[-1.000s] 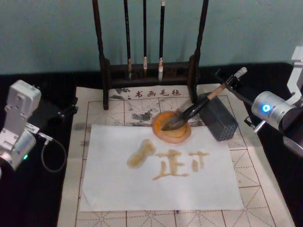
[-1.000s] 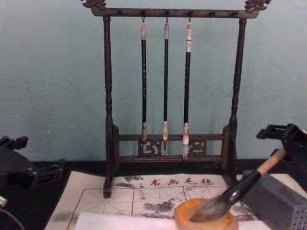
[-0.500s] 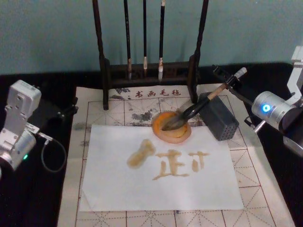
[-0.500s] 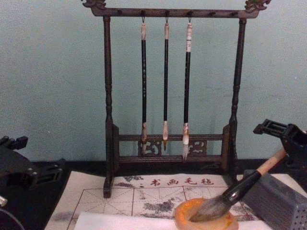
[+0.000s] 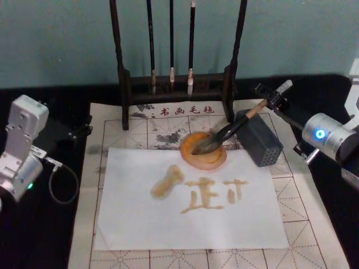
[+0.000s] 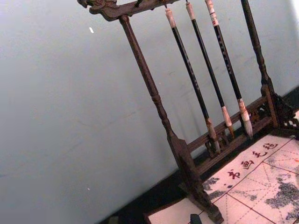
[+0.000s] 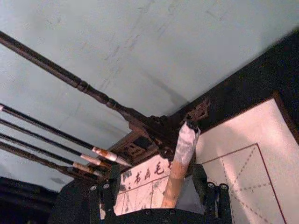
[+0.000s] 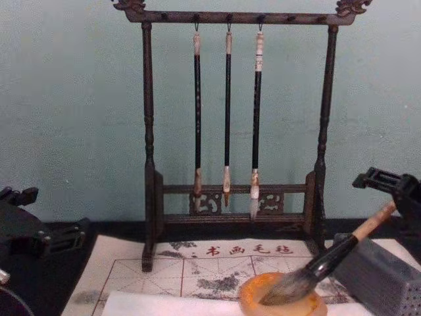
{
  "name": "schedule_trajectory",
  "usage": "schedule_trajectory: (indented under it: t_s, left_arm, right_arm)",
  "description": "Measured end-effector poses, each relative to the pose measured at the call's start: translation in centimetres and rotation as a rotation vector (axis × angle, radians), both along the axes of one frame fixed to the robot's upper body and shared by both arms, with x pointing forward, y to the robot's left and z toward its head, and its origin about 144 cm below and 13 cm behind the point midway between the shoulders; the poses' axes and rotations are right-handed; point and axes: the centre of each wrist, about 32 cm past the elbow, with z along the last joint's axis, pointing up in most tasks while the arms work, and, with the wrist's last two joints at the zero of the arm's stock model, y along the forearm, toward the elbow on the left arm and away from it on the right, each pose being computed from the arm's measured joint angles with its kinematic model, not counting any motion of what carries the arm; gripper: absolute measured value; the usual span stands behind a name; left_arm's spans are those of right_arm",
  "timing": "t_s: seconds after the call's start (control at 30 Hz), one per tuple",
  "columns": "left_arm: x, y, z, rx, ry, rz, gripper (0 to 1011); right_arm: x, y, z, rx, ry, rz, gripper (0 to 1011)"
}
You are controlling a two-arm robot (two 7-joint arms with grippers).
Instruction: Pick up the brush from the inkstone, write on the paper, then place the brush back to its original position.
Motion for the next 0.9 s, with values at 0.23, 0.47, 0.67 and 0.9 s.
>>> schedule_trajectory:
  t_s: [0.23, 0.47, 0.67, 0.9]
  left_arm:
    - [0.0, 0.0, 0.0, 0.000, 0.000, 0.000, 1001]
    - [0.0, 0.0, 0.0, 0.000, 0.000, 0.000, 1001]
    - [0.0, 0.0, 0.0, 0.000, 0.000, 0.000, 1001]
    - [0.0, 0.0, 0.0, 0.000, 0.000, 0.000, 1001]
  right_arm:
    - [-2.0, -0.6, 0.0, -0.012, -0.001, 0.001, 1000]
    - [-4.2, -1.4, -0.1, -0.069, -0.031, -0.018, 1000]
    - [-5.8, -2.0, -0.2, -0.123, -0.069, -0.025, 1000]
    - [-7.7, -1.7, -0.6, -0.295, -0.190, -0.004, 1000]
